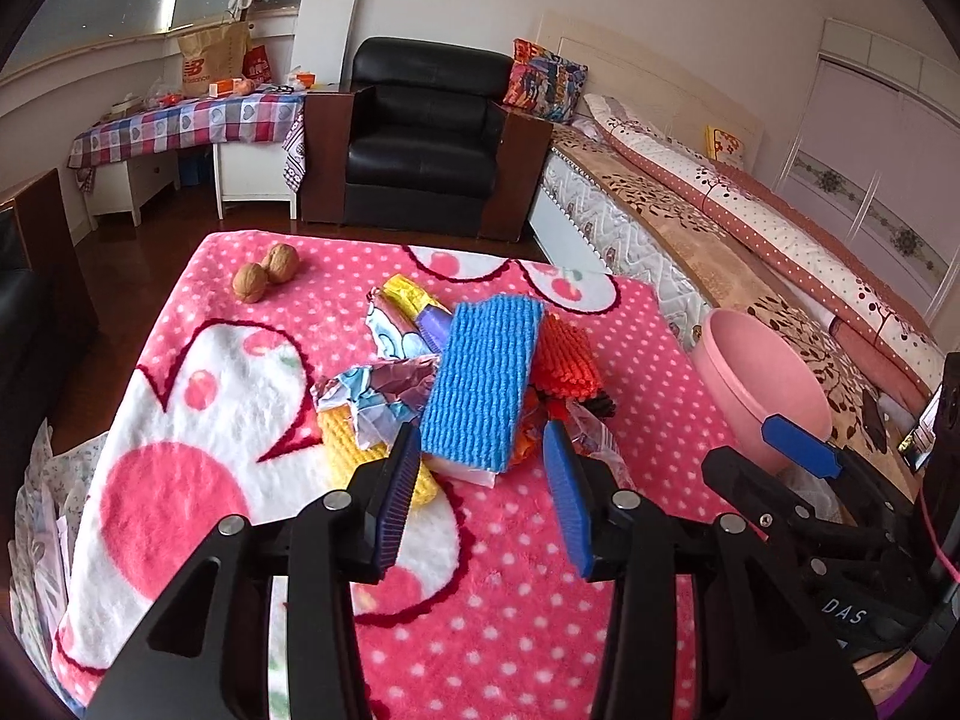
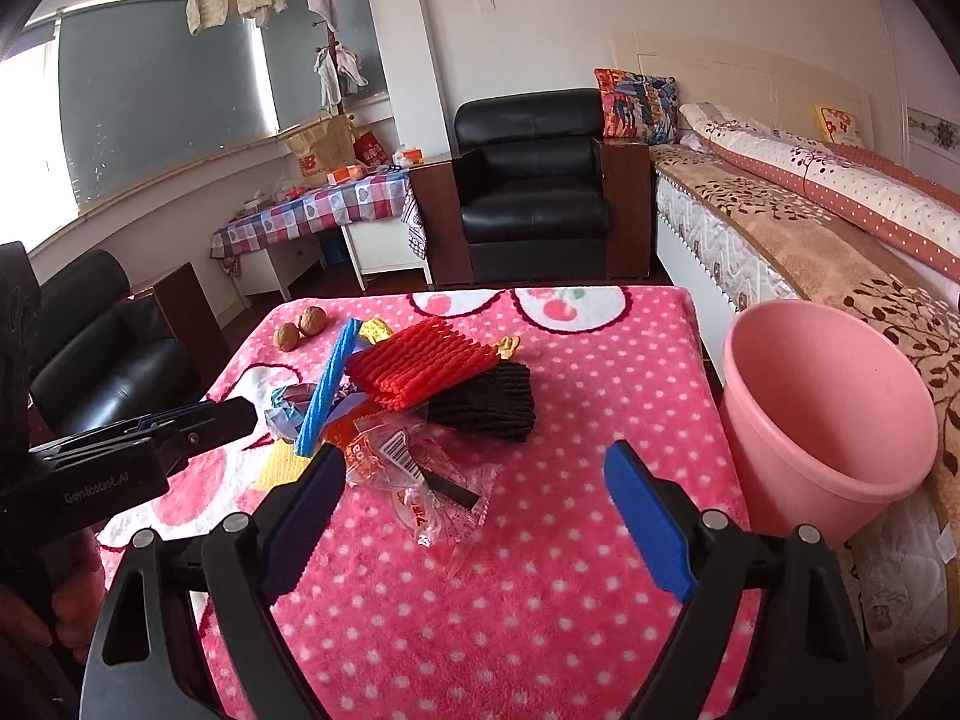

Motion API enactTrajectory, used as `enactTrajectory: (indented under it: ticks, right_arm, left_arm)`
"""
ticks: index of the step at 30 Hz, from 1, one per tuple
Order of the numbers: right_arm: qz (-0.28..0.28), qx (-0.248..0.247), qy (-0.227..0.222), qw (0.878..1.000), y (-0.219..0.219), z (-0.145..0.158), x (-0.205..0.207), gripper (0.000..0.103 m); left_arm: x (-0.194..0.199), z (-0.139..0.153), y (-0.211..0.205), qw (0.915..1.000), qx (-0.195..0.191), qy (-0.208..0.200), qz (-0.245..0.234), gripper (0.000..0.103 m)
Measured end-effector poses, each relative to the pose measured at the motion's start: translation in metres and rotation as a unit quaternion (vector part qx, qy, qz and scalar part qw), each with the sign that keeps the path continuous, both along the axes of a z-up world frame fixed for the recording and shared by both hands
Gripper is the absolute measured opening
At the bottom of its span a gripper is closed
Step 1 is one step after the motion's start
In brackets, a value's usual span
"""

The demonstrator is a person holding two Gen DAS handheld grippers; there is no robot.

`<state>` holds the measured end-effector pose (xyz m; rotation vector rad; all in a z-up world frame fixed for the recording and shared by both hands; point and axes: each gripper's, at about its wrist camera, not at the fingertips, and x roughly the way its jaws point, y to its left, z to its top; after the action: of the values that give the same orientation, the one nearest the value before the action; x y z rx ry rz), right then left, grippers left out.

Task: Collect trash
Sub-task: 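Grasp the blue foam net with the left tool while the right tool grasps the red foam net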

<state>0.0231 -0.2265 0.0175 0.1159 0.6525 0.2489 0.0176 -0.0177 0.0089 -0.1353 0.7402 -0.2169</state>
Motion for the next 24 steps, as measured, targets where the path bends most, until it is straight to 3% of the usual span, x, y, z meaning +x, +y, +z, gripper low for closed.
enactTrajectory:
  ticks: [4,10,12,15,24]
  right_arm:
    - [0.003,0.009,0.013,1.0,-0.007,-0.004,0.008,0.076]
    - [0.016,0.023,0.018,0.999,-0.011,-0.002,0.023,0.076]
    - [0.024,0.029,0.022,0.999,-0.009,0.0,0.03,0.076]
    - [0.036,0.044,0.031,0.998,-0.005,0.001,0.04,0.076]
    - [0.053,0.083,0.079,0.992,0.017,-0.007,0.082,0.068]
  left_arm:
    - [0.017,-0.008,-0.013,0.9997,0.021,0.009,-0.004,0.043]
    - [0.034,-0.021,-0.017,0.9991,0.035,0.022,-0.003,0.042]
    - [0.038,-0.025,-0.015,0.9989,0.04,0.025,0.0,0.026]
    - [0.04,-0.028,-0.007,0.9992,0.024,0.03,0.006,0.011]
    - [0.028,-0.024,0.013,0.9997,-0.011,0.02,0.007,0.007]
